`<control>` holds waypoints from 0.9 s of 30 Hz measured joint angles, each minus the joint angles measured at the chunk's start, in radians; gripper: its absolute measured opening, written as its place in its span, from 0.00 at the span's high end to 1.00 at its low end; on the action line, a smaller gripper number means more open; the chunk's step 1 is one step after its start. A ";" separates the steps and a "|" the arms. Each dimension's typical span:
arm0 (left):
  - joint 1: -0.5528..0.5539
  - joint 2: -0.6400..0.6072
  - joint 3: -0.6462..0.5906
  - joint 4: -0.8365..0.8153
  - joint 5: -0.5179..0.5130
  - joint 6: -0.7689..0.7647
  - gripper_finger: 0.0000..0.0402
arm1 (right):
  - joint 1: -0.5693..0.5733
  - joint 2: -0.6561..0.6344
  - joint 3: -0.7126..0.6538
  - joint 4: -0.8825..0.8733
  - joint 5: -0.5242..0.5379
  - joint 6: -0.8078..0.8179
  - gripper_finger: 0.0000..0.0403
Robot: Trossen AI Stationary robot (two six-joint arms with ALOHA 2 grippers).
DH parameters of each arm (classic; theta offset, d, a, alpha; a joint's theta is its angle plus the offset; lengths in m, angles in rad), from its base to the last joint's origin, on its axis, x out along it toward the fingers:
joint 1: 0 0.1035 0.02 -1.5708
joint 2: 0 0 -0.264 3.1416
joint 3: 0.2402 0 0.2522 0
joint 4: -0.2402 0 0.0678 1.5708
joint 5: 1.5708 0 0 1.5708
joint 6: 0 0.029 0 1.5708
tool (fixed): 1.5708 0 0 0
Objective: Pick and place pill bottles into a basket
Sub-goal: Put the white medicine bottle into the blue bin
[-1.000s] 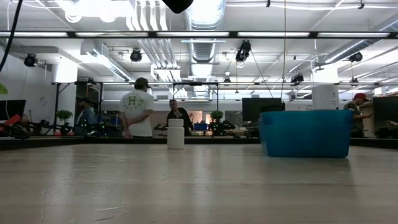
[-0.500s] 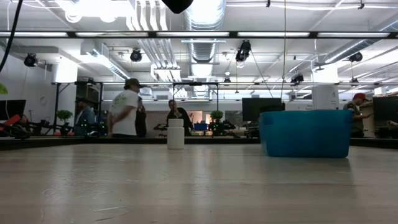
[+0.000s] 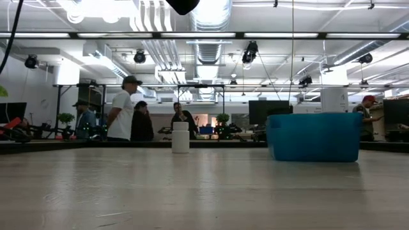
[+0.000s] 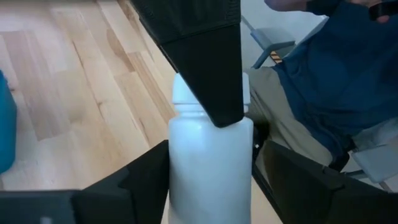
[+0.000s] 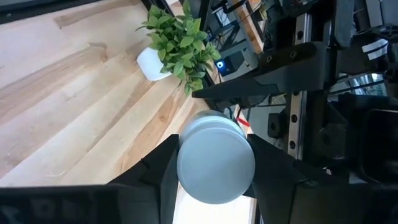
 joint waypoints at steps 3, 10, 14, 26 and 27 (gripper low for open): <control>0.000 -0.006 0.000 -0.015 -0.018 0.000 0.41 | 0.000 0.000 0.000 -0.013 0.000 0.003 0.64; 0.007 -0.077 -0.001 -0.042 -0.116 0.003 0.41 | 0.001 -0.021 0.000 -0.096 0.047 0.054 0.64; 0.006 -0.174 -0.026 -0.039 -0.217 0.004 0.41 | -0.003 -0.050 0.000 -0.178 0.054 0.127 0.64; 0.006 -0.461 -0.262 0.259 -0.381 0.067 0.41 | -0.061 -0.136 0.000 -0.379 0.077 0.296 0.64; 0.006 -0.475 -0.291 0.299 -0.381 0.075 0.41 | -0.073 -0.145 0.000 -0.409 0.075 0.317 0.64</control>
